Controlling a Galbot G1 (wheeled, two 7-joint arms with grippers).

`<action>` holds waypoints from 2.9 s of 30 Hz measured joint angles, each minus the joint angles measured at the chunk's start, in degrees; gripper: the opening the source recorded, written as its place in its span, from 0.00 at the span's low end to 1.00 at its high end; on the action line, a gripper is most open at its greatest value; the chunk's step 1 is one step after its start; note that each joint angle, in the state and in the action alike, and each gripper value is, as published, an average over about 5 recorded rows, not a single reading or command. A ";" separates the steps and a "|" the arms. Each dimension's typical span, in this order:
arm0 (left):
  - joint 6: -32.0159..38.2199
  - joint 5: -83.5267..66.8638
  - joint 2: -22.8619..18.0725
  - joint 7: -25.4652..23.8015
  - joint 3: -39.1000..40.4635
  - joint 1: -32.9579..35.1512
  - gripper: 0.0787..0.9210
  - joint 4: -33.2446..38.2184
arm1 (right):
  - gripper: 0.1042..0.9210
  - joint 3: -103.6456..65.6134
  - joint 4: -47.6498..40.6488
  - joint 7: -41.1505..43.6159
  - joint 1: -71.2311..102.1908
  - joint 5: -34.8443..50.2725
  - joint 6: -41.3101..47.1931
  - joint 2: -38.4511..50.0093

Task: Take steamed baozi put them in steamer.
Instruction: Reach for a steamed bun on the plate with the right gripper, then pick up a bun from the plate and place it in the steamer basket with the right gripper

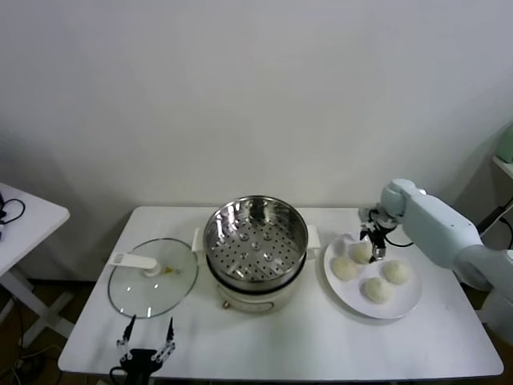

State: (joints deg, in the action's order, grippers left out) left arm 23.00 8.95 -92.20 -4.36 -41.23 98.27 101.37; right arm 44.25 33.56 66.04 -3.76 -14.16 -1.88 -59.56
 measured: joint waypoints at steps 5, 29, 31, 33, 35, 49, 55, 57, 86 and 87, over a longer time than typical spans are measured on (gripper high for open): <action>0.28 0.47 0.00 0.02 -0.12 -0.10 0.88 -0.30 | 0.75 -0.95 -1.04 0.01 0.20 -0.50 -0.10 -0.72; 1.62 1.99 0.00 0.46 -1.29 0.77 0.88 -0.57 | 0.62 16.70 14.28 1.80 -21.10 14.90 -5.01 5.13; 1.63 2.16 0.00 0.46 -1.22 0.86 0.88 -0.43 | 0.62 19.04 17.44 1.80 -24.47 16.79 -5.83 5.30; 1.63 2.33 0.00 0.48 -1.17 0.88 0.88 -0.34 | 0.62 21.21 20.82 1.77 -27.59 18.49 -6.73 5.36; 1.63 2.50 0.00 0.51 -1.15 0.94 0.88 -0.22 | 0.62 23.30 24.52 1.56 -30.51 19.98 -7.78 5.27; 2.04 3.41 0.00 1.23 -0.95 1.93 0.88 1.18 | 0.62 32.14 37.26 -5.36 -38.45 13.95 -22.18 -3.25; 2.44 3.69 0.00 1.59 -0.89 2.35 0.88 1.60 | 0.62 32.76 33.33 -8.70 -35.51 7.82 -28.27 -8.67; 2.58 3.78 0.00 1.65 -0.97 2.40 0.88 1.58 | 0.62 32.80 32.12 -9.50 -34.26 6.26 -29.58 -10.22; 3.62 4.34 0.00 1.94 -1.41 1.32 0.88 -0.32 | 0.67 28.90 17.41 -14.92 -22.62 -7.00 -39.49 -20.68; 3.63 4.35 0.00 1.94 -1.42 1.29 0.88 -0.37 | 0.69 28.84 17.09 -15.03 -22.54 -7.10 -39.72 -20.80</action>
State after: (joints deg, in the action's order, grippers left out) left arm 26.62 13.29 -92.20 -2.42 -42.65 99.56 101.00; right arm 73.10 50.65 51.01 -26.31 -21.26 -41.60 -80.37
